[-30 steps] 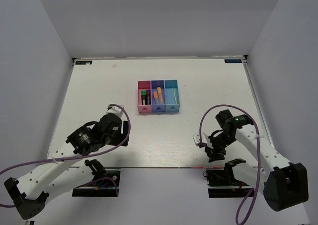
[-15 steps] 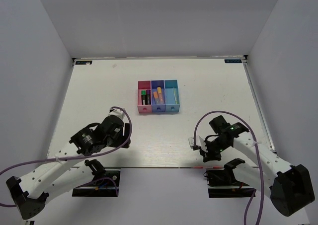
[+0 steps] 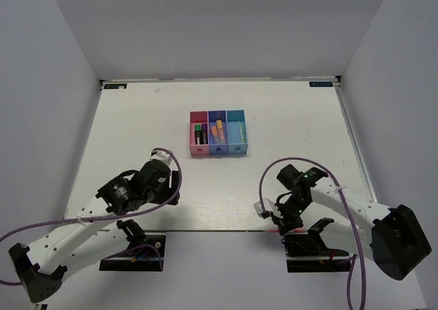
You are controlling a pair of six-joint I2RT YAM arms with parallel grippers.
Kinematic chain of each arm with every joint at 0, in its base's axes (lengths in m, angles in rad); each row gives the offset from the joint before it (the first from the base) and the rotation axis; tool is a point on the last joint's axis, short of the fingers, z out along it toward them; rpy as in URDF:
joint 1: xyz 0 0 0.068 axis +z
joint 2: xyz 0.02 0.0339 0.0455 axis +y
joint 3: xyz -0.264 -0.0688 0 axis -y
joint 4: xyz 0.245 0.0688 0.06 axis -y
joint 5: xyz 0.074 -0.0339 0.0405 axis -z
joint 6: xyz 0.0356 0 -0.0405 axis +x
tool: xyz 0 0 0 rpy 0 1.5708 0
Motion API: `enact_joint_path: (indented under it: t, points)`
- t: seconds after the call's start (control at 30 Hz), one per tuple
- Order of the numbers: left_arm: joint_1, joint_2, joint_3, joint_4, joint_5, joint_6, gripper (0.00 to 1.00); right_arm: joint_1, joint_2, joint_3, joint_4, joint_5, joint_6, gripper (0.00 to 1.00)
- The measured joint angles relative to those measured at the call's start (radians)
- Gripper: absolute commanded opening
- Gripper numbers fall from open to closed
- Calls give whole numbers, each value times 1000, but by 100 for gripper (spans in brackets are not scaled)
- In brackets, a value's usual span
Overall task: Sort the stationery into containers
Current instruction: Grab a piece of stationery with the right arm
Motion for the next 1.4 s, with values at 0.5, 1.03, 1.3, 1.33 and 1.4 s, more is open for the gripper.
enact_joint_path:
  t: [0.5, 1.03, 1.3, 1.33, 1.4]
  points:
    - [0, -50, -49, 1, -1, -1, 78, 89, 93, -9, 154, 85, 103, 0]
    - [0, -73, -51, -8, -1, -5, 77, 134, 126, -12, 170, 113, 135, 0]
    - [0, -73, -51, -9, -1, -5, 77, 135, 122, -14, 181, 122, 164, 0]
    - [0, -73, -51, -9, 0, -6, 77, 135, 121, -15, 182, 122, 169, 0]
    - [0, -73, -51, -9, 0, -6, 77, 135, 116, -16, 184, 126, 177, 0]
